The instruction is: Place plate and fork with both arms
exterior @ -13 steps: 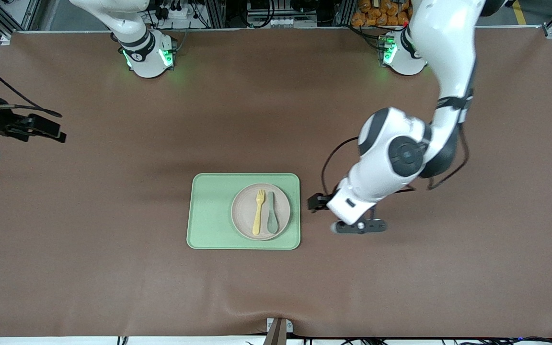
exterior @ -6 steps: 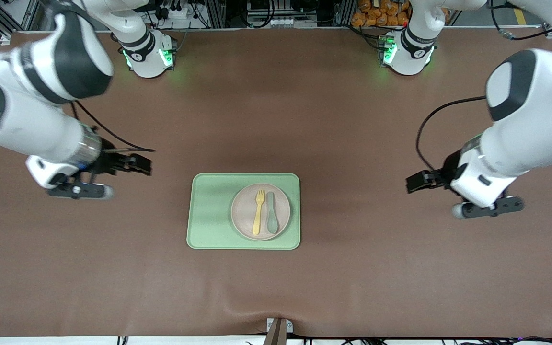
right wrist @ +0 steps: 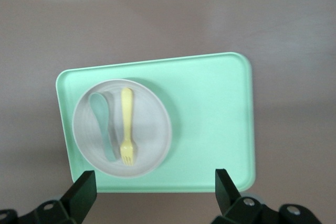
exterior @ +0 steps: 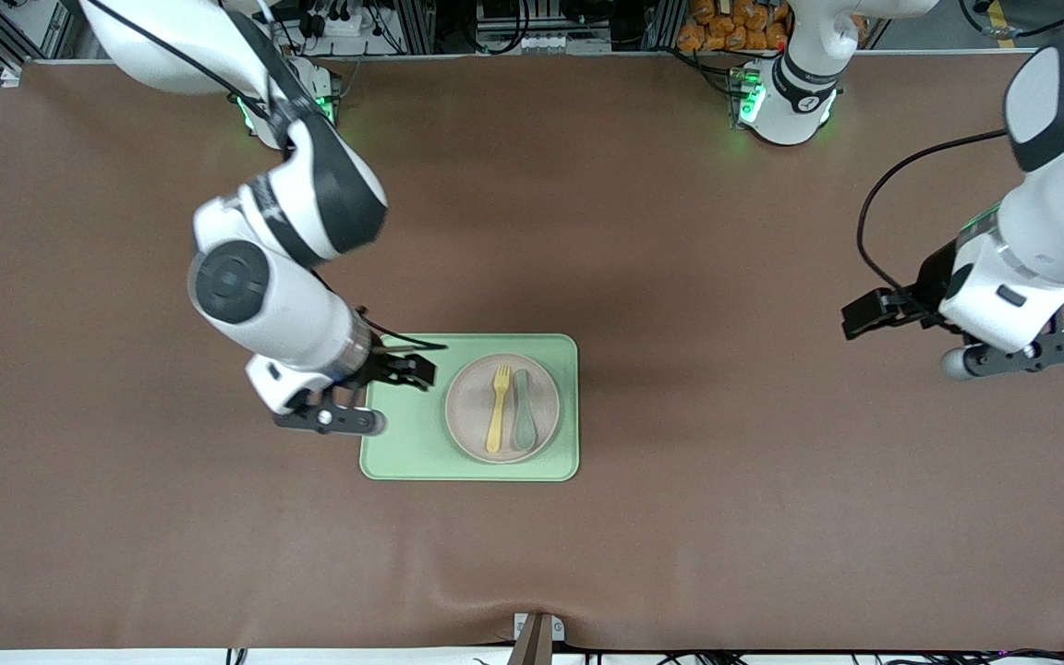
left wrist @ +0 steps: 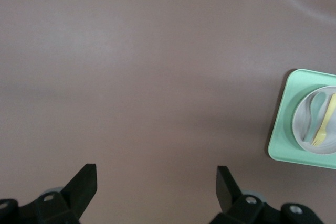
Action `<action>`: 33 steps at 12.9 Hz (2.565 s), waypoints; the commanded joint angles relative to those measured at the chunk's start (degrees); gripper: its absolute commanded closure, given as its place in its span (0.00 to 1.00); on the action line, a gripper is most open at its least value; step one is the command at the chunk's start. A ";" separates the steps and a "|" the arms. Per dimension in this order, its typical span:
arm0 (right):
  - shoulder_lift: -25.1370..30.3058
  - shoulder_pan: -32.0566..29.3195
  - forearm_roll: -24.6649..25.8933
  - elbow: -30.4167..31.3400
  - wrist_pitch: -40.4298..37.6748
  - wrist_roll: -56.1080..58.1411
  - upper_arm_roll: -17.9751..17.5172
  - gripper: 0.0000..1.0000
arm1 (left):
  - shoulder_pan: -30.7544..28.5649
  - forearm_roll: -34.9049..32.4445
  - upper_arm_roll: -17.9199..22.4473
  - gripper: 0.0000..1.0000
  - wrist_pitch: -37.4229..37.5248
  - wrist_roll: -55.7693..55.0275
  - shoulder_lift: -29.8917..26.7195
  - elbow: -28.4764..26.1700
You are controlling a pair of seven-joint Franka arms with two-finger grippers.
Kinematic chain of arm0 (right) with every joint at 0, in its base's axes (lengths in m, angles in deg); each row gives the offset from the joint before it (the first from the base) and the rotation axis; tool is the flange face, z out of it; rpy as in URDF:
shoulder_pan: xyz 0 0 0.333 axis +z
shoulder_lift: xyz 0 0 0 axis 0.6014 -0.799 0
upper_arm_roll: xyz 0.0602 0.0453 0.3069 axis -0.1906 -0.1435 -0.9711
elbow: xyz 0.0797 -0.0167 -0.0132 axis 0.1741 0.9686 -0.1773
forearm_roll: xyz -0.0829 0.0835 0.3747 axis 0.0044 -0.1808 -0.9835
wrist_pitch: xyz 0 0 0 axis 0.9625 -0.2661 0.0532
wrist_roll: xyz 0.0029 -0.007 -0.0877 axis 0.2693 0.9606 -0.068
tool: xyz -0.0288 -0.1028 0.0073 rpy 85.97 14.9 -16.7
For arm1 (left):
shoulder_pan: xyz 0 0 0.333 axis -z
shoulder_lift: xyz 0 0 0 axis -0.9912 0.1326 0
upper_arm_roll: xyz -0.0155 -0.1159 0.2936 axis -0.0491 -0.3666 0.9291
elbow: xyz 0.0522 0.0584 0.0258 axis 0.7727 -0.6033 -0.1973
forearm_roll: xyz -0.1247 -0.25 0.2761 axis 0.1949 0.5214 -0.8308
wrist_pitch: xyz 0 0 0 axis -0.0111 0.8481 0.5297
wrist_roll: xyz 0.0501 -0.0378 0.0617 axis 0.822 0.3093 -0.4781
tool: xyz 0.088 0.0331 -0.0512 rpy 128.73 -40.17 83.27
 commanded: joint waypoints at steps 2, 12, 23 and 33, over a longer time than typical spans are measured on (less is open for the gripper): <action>-11.32 4.31 1.04 -8.73 5.06 -3.54 0.76 0.00 | -1.87 -1.16 -0.73 0.00 0.80 0.84 -6.73 -6.20; -18.90 7.04 2.62 -7.85 7.72 -6.01 0.76 0.29 | -7.06 -2.30 -1.08 0.00 3.35 10.77 -10.25 -6.02; -19.78 9.59 3.15 -6.54 7.63 -7.24 0.76 0.50 | -7.23 -2.48 -0.90 0.00 4.15 12.71 -12.18 -6.38; -20.83 10.82 3.59 -6.45 7.90 -8.82 0.76 0.51 | -12.24 -2.30 -5.91 0.00 1.68 12.44 -16.93 -11.92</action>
